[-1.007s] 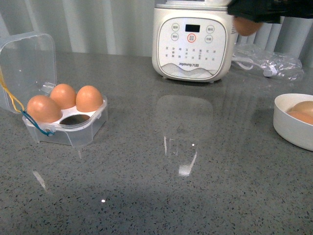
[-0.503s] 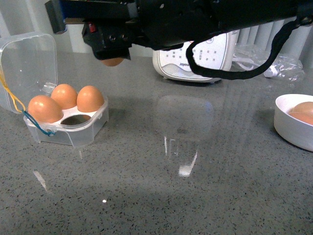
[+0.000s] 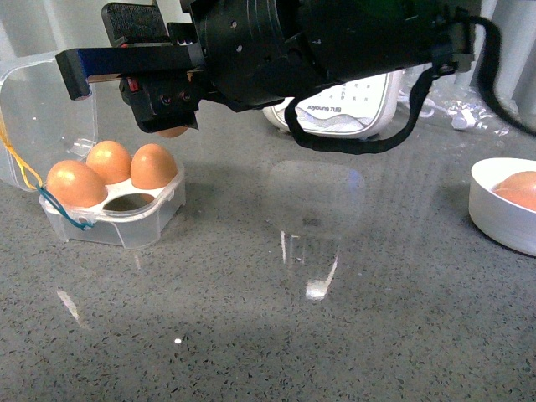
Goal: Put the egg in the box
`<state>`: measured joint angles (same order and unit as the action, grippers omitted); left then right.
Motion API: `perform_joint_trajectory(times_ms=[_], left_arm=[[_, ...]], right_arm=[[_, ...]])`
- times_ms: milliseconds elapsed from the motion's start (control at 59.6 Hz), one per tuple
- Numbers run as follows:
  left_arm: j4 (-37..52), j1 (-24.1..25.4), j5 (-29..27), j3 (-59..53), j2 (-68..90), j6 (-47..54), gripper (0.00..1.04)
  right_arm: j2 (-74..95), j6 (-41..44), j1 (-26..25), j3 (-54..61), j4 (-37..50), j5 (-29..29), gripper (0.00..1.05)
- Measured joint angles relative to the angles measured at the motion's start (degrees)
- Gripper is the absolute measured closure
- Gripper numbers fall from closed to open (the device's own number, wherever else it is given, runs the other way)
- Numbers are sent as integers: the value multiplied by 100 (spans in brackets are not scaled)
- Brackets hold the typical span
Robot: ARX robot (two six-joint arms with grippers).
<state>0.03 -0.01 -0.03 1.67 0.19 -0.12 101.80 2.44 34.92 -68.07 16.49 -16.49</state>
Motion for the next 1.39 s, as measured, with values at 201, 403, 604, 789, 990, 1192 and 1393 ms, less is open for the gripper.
perform_joint_trajectory(times_ms=[201,403,604,789,990,1192,1393], left_arm=[[0,0,0,0,0,0,7],[0,0,0,0,0,0,7],[0,0,0,0,0,0,7],[0,-2,0,0,0,0,7],[0,-2,0,0,0,0,7],[0,0,0,0,0,0,7],[0,-2,0,0,0,0,7]], right_arm=[[317,11,33,-332,-105,-42,62],[514,24,114,-511,-238,-136,62],[551,83,278,-546,-302,-271,62],[592,160,328,-579,-354,-273,62],[688,188,321,-647,-367,-223,62],[721,188,321,-721,-426,-223,62],[798,234,319,-769,-597,-214,62]])
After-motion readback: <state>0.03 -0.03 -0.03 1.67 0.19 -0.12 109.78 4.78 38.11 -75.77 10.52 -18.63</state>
